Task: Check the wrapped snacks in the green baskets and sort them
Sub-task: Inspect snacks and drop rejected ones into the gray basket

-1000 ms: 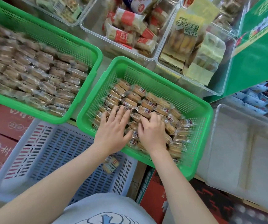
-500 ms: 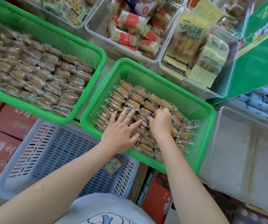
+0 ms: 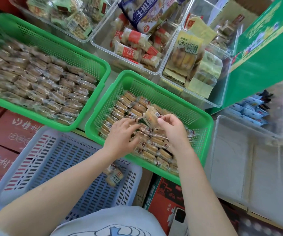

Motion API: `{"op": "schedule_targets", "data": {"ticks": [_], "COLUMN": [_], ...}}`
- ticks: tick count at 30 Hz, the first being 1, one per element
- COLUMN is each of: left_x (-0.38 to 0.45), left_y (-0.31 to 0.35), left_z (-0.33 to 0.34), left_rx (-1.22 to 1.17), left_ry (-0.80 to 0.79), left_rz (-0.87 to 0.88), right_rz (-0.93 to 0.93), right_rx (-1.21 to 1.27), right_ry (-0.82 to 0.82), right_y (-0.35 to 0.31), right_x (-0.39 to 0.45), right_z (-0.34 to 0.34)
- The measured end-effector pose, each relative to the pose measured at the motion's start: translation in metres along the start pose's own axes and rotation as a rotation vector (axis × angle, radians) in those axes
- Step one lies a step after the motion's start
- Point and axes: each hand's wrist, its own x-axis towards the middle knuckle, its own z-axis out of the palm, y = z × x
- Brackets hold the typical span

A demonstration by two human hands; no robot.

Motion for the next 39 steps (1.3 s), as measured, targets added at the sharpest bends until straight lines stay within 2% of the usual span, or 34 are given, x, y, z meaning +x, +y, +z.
{"op": "schedule_targets", "data": {"ticks": [3, 5, 9, 13, 16, 21, 25, 28, 33, 36, 39], "left_x": [-0.015, -0.030, -0.058, -0.088, -0.110, -0.138, -0.155, -0.163, -0.171, -0.175, -0.176], "left_y": [0.015, 0.032, 0.055, 0.062, 0.067, 0.067, 0.072, 0.076, 0.067, 0.069, 0.070], "left_z": [-0.031, -0.055, -0.075, -0.081, -0.085, -0.082, -0.086, -0.089, -0.086, -0.081, -0.076], "left_rx": [-0.436, -0.586, -0.810, -0.914, -1.024, -1.117, -1.076, -1.009, -1.027, -1.118, -1.334], "left_ry": [0.106, 0.098, 0.009, 0.019, -0.064, -0.177, -0.253, -0.191, -0.118, -0.088, 0.024], "left_rz": [-0.028, 0.026, -0.012, -0.055, -0.043, -0.060, -0.088, -0.119, -0.239, -0.293, -0.396], "right_rz": [0.022, 0.013, -0.051, -0.182, -0.241, -0.304, -0.317, -0.376, -0.404, -0.313, -0.130], "right_rx": [0.127, 0.145, 0.190, 0.180, 0.211, 0.192, 0.187, 0.151, 0.141, 0.215, 0.175], "right_ry": [-0.043, -0.091, -0.143, -0.159, -0.155, -0.031, 0.061, 0.071, 0.056, 0.029, -0.127], "right_y": [-0.004, -0.006, -0.008, -0.006, 0.000, 0.007, 0.016, 0.018, 0.027, 0.035, 0.041], "right_x": [-0.027, -0.046, -0.085, -0.119, -0.141, -0.165, -0.179, -0.186, -0.193, -0.197, -0.198], "right_z": [-0.011, -0.015, -0.011, -0.012, -0.014, -0.009, 0.002, 0.006, 0.010, 0.012, 0.007]}}
